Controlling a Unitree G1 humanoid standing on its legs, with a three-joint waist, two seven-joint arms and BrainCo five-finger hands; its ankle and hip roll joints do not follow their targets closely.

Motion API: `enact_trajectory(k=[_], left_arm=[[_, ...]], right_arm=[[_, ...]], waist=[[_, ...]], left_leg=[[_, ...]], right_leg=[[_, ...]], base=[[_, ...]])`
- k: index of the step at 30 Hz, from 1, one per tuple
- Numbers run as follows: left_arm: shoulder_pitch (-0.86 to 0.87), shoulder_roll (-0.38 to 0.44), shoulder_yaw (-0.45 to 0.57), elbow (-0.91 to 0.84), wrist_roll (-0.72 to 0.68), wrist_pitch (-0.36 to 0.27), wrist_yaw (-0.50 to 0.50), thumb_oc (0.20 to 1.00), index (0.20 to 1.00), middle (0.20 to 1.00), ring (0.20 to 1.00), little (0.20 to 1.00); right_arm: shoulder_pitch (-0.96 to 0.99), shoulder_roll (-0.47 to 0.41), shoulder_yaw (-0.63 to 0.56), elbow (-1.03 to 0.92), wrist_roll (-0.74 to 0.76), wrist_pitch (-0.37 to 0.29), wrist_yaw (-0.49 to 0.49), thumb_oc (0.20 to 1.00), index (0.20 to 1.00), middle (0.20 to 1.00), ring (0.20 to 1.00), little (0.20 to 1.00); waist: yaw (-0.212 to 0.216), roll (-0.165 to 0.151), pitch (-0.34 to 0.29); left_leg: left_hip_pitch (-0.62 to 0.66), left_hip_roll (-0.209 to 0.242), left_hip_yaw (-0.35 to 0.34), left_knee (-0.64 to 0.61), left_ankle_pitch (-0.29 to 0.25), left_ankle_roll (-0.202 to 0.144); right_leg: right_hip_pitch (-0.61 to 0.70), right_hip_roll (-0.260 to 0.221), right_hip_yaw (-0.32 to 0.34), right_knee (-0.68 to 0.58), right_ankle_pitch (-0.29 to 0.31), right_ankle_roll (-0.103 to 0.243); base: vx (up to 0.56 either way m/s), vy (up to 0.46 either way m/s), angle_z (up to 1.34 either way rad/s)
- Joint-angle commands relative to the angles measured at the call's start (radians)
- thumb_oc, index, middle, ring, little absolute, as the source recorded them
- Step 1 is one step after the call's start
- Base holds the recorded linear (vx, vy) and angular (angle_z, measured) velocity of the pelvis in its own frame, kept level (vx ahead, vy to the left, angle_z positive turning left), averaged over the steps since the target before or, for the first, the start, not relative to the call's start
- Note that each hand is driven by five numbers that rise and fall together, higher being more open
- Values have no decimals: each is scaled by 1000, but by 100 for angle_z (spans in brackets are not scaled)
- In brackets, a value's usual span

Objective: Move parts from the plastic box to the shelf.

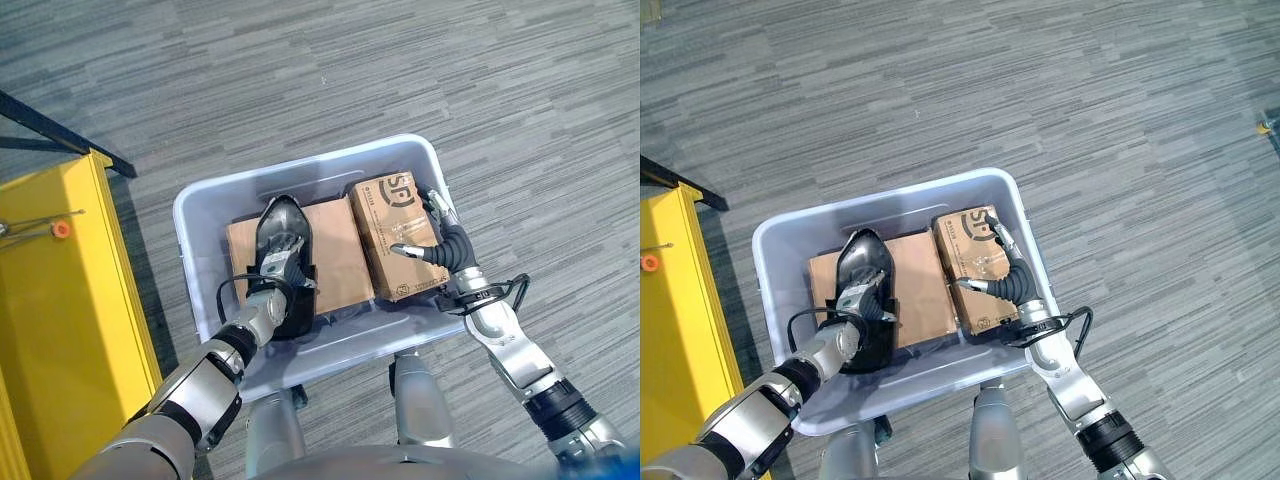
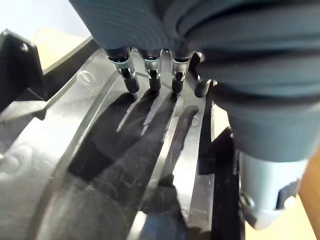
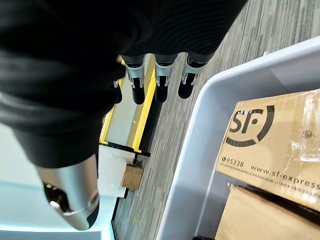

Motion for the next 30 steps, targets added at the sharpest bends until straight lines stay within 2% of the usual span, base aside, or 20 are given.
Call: enact_trajectory(k=[1,6,8,9,10,12,14,17,24,30], left_arm=[[-5,-37,1,50,57,-42,-51,1000,1000,1000,1000,1000],[9,-40,57,31,-37,-55,-27,1000,1000,1000,1000,1000],[26,-29,101,-31,-109,-86,0,1000,1000,1000,1000,1000],[38,50,86,-251,-86,-153,49,1000,1000,1000,1000,1000],[39,53,87,-255,-87,-152,47,1000,1000,1000,1000,1000],[87,109,136,-427,-139,-207,83,1000,1000,1000,1000,1000],[110,127,153,-474,-150,-215,88,1000,1000,1000,1000,1000],[198,198,246,-701,-174,-265,163,1000,1000,1000,1000,1000],[306,168,344,-826,-283,-288,205,1000,1000,1000,1000,1000],[357,128,372,-832,-298,-270,233,1000,1000,1000,1000,1000]], right_arm=[[-25,-43,-73,-57,-13,-42,-16,1000,1000,1000,1000,1000],[-4,-44,-94,-59,-24,-38,-25,1000,1000,1000,1000,1000],[9,-43,-108,-65,-26,-44,-33,1000,1000,1000,1000,1000],[13,-43,-131,-76,-11,-71,-54,1000,1000,1000,1000,1000],[13,-42,-130,-76,-11,-71,-54,1000,1000,1000,1000,1000],[20,-47,-138,-89,-32,-88,-70,1000,1000,1000,1000,1000],[22,-47,-142,-93,-38,-92,-75,1000,1000,1000,1000,1000],[35,-60,-149,-119,-75,-114,-107,1000,1000,1000,1000,1000],[65,-68,-164,-145,-71,-118,-126,1000,1000,1000,1000,1000],[83,-66,-172,-142,-56,-108,-134,1000,1000,1000,1000,1000]], waist=[[1,1,29],[-4,20,18],[1,27,16],[13,37,16],[13,35,15],[30,39,18],[33,38,17],[51,33,25],[60,21,19],[66,15,17]], left_leg=[[143,168,6,7,-10,-161],[160,160,16,7,-15,-158],[165,159,16,7,-18,-158],[166,156,11,7,-19,-157],[162,155,11,7,-15,-157],[162,152,1,7,-18,-155],[157,150,-1,7,-13,-154],[149,149,-10,7,-12,-154],[149,152,-16,7,-10,-154],[145,157,-16,7,-4,-154]], right_leg=[[-65,-55,-9,3,131,45],[-59,-59,-2,3,128,43],[-54,-61,-6,3,125,43],[-47,-67,-14,3,123,44],[-51,-67,-13,3,127,44],[-42,-71,-23,3,120,45],[-45,-71,-22,3,124,44],[-42,-75,-32,3,121,45],[-35,-70,-34,3,116,43],[-38,-65,-35,3,116,40]], base=[[7,14,-18],[12,5,-5],[22,-5,0],[0,0,0],[0,0,0],[0,0,0],[1,-5,2],[0,0,0],[7,0,5],[0,0,0]])
